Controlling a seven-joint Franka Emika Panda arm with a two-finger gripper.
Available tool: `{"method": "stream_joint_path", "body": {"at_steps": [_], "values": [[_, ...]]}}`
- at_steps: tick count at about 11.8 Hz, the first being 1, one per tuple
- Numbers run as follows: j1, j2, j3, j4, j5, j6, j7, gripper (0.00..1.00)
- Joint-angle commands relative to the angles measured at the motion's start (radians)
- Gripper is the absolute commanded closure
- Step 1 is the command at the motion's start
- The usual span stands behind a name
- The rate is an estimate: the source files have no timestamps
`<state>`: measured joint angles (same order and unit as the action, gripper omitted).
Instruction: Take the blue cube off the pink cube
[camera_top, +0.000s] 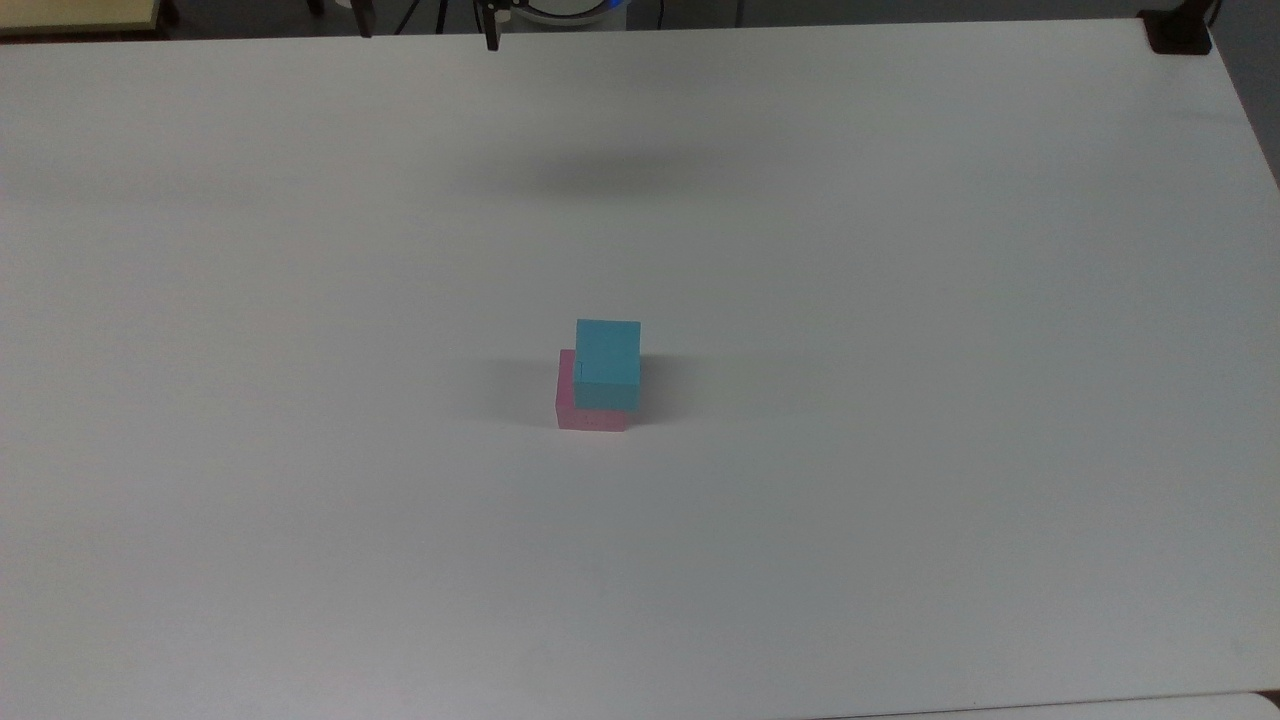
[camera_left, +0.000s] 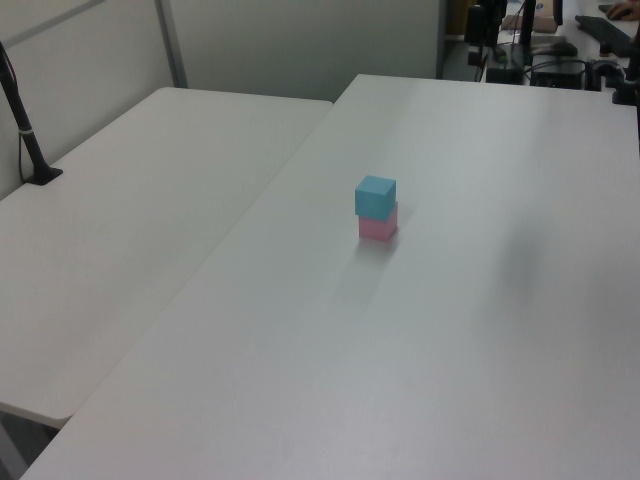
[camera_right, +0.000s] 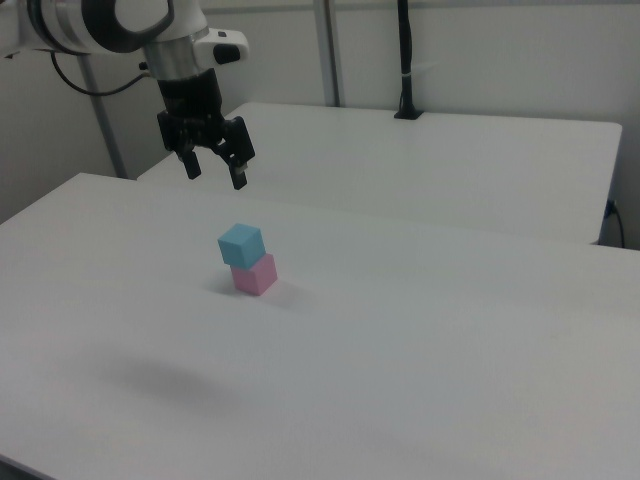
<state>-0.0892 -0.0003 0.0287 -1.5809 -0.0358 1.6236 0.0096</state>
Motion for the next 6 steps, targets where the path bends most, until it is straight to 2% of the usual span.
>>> {"method": "stream_joint_path", "body": {"at_steps": [1,6], "values": [[0.005,0.0,-0.004,0.002,0.019,0.012,0.009,0.0],[0.0,0.0,-0.004,0.002,0.02,0.015,0.009,0.0]]}}
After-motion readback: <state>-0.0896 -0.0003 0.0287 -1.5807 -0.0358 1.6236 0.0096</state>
